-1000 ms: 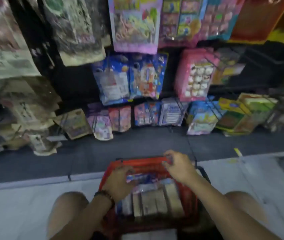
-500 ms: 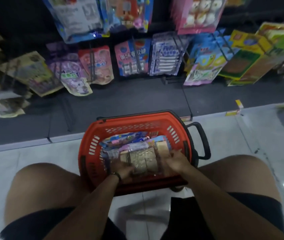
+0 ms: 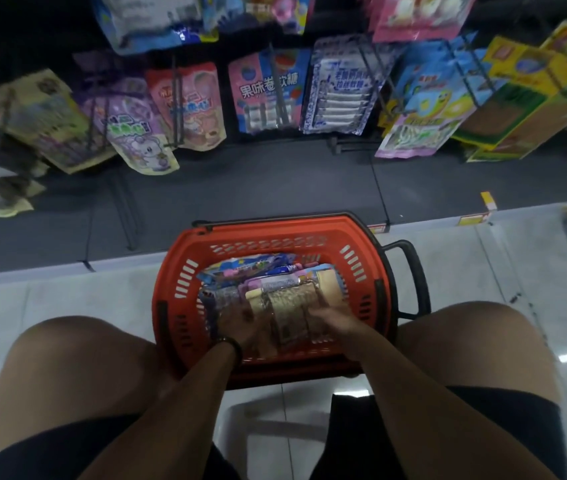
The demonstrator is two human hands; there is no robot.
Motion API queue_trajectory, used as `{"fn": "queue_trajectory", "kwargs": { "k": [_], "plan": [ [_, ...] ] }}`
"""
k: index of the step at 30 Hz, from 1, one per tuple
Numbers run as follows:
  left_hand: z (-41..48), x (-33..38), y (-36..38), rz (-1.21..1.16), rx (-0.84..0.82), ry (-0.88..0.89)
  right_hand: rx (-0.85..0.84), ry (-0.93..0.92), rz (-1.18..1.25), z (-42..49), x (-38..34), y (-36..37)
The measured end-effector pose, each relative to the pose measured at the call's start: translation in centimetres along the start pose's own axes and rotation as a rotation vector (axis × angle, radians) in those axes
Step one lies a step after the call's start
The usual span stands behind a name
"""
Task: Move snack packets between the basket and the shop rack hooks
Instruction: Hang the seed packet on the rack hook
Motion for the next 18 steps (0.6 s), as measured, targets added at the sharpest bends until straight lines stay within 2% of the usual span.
{"fn": "queue_trajectory", "kwargs": {
  "k": [3, 8, 11, 13, 16, 18],
  "plan": [
    [-1.5, 1.4, -1.4, -0.012, 0.011, -0.017, 0.015, -0.074, -0.036, -0.2, 0.1, 0.3],
    [-7.6, 7.9, -5.7, -0.101, 0.009, -0.025, -0.012, -0.072, -0.078, -1.3, -0.4, 1.2],
    [-7.5, 7.6, -6.0, -0.164, 0.047, -0.109, 0.030, -0.128, -0.073, -2.2, -1.0, 1.2],
    [-5.9, 5.8, -5.3, -0.304, 0.081, -0.129, 0.016, -0.163, -0.100, -2.9, -1.2, 1.5],
    [-8.4, 8.7, -6.3, -0.366, -0.011, -0.141, -0.006, -0.205, -0.271, 0.9, 1.9, -0.1],
    [-9.8, 10.2, -6.3, -0.356, -0.072, -0.144, -0.074, -0.178, -0.476, 2.2, 3.7, 0.1]
  ]
}}
Point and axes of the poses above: each hand's wrist, its own z-axis towards the middle knuckle, its own y-axis out of the palm, x = y × z, the point moved 5 cm from there along z, towards the middle knuckle, and after that the axes turned 15 degrees about z, right-handed, at the moved point
